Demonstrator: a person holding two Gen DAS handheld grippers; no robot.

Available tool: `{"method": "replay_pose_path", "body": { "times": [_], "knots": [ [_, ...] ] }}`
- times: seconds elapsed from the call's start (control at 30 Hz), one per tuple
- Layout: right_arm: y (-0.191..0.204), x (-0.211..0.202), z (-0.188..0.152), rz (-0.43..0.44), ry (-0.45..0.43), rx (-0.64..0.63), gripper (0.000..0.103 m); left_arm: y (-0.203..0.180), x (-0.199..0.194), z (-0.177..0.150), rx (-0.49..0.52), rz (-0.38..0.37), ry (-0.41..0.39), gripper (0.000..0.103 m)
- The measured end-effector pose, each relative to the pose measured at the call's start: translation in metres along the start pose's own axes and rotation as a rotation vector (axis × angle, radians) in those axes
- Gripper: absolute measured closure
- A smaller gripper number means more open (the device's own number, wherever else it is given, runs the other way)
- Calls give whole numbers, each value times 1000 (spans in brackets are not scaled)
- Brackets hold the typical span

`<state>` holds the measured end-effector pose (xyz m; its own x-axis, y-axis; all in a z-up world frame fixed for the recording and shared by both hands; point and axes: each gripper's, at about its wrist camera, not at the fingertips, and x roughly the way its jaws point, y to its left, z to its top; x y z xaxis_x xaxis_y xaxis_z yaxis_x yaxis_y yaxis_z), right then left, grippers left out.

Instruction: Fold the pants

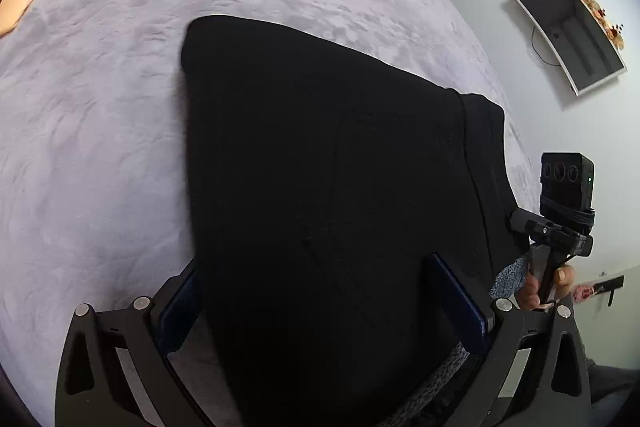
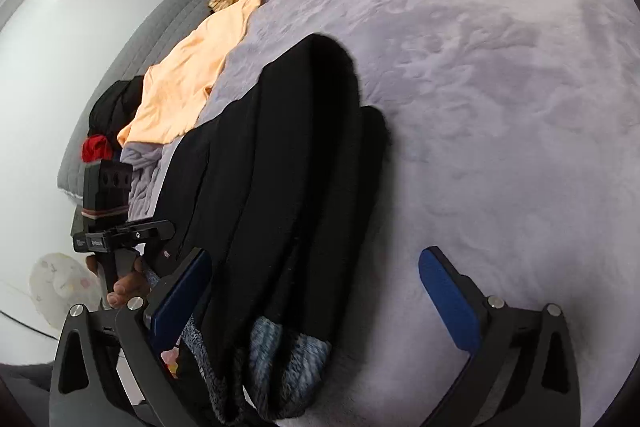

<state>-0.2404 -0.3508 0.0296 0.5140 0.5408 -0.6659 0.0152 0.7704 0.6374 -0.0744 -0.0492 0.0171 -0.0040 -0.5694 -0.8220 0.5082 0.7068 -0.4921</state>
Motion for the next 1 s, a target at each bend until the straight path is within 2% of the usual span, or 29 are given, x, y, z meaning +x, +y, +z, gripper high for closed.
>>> {"method": "replay_pose_path", "body": {
  "times": [0.07, 0.1, 0.13, 0.17, 0.2, 0.23, 0.27, 0.3, 0.43, 0.57, 0.8, 1.0],
  "knots": [
    [18, 14, 2, 67, 26, -63, 4, -11, 4, 1, 27, 39, -15, 0],
    [25, 21, 2, 60, 34, -84, 6, -14, 3, 1, 34, 52, -17, 0],
    [33, 25, 2, 27, 41, -113, 9, -15, -1, 0, 31, 60, -21, 5],
    [37, 25, 2, 0, 39, -131, 18, -16, -5, -1, 32, 66, -29, 10],
    [37, 22, 3, -2, 31, -127, 24, -16, -11, -3, 32, 72, -38, 21],
    [33, 13, 5, 16, 18, -99, 38, -17, -18, -4, 32, 72, -46, 33],
    [29, 6, 7, 48, 5, -75, 45, -19, -25, -5, 31, 67, -52, 39],
    [27, -1, 6, 72, -8, -66, 47, -22, -31, -5, 34, 60, -55, 45],
    [46, -18, 7, 20, -42, -147, 49, -44, -35, -3, 61, 100, -52, 50],
    [44, -53, 18, 5, -91, -156, 49, -62, -36, 8, 35, 39, -61, 50],
    [19, -108, 46, -59, -166, -149, 49, -111, -29, 50, 87, 22, -89, 50],
    [-22, -121, 76, -106, -145, -83, 49, -122, -7, 81, 76, 39, -41, 50]
  ]
}}
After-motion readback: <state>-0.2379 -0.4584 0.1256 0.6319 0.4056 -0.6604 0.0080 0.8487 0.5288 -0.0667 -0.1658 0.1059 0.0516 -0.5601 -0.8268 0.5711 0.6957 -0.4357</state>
